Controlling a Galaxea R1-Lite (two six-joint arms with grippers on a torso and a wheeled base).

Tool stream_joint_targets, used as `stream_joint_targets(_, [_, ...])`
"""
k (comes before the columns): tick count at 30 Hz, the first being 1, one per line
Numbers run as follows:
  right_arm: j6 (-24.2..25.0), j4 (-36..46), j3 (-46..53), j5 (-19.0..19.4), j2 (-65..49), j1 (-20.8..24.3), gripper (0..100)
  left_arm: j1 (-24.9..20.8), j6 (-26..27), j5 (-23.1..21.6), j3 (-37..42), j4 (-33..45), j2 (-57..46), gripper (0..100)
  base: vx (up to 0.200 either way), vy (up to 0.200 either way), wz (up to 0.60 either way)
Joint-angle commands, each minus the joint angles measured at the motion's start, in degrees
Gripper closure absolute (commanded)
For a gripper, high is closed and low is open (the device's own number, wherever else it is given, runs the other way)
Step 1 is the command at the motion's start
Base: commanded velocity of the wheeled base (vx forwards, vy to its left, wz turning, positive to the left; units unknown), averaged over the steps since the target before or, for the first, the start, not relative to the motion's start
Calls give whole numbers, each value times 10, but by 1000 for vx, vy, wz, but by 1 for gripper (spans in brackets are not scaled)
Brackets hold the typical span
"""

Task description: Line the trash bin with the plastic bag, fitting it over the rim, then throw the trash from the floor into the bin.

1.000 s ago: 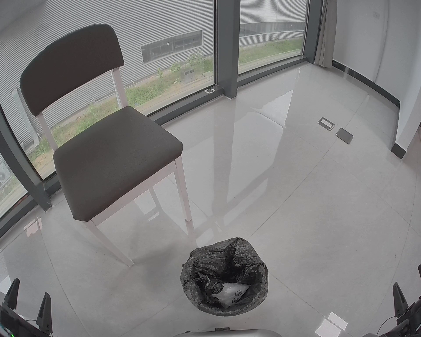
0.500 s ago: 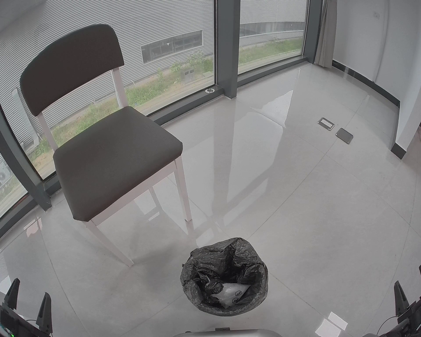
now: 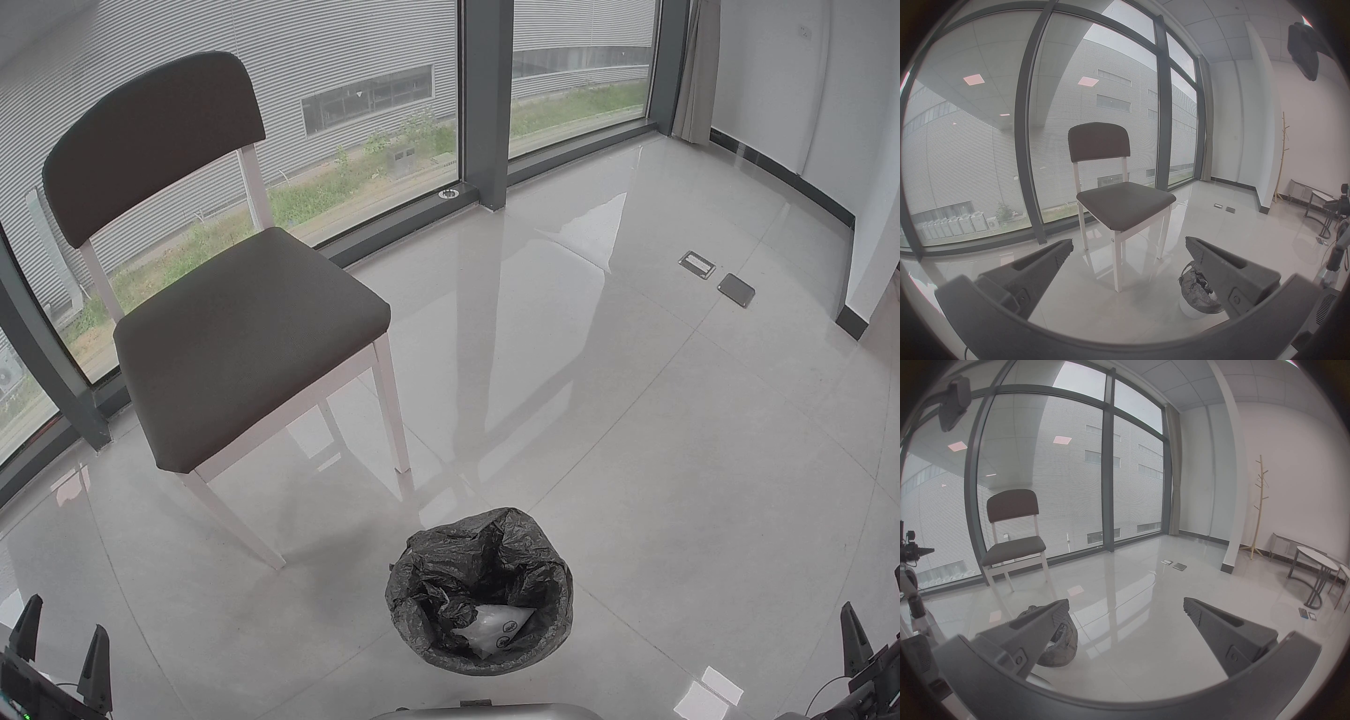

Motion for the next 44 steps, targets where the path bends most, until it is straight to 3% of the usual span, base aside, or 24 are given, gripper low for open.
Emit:
stream_joint_targets(1, [-35,-3,10,21,-6,0,0,0,0,0,10,0,-9,0,0,0,0])
stream_joint_targets(7, [-9,-3,10,21,-6,-1,0,0,0,0,10,0,-9,0,0,0,0])
stream_joint_targets(9, [14,0,10,-1,-6,-1,0,0,0,0,10,0,-9,0,0,0,0])
stream_joint_targets(14, [10,-1,10,-3,-6,-1,0,0,0,0,10,0,-9,0,0,0,0])
stream_joint_targets(18, [-42,-4,10,15,-6,-1,0,0,0,0,10,0,-9,0,0,0,0])
stream_joint_targets(23, [17,-1,10,6,-5,-1,0,0,0,0,10,0,-9,0,0,0,0])
stream_joint_targets(44, [13,0,10,-1,-5,0,0,0,0,0,10,0,-9,0,0,0,0])
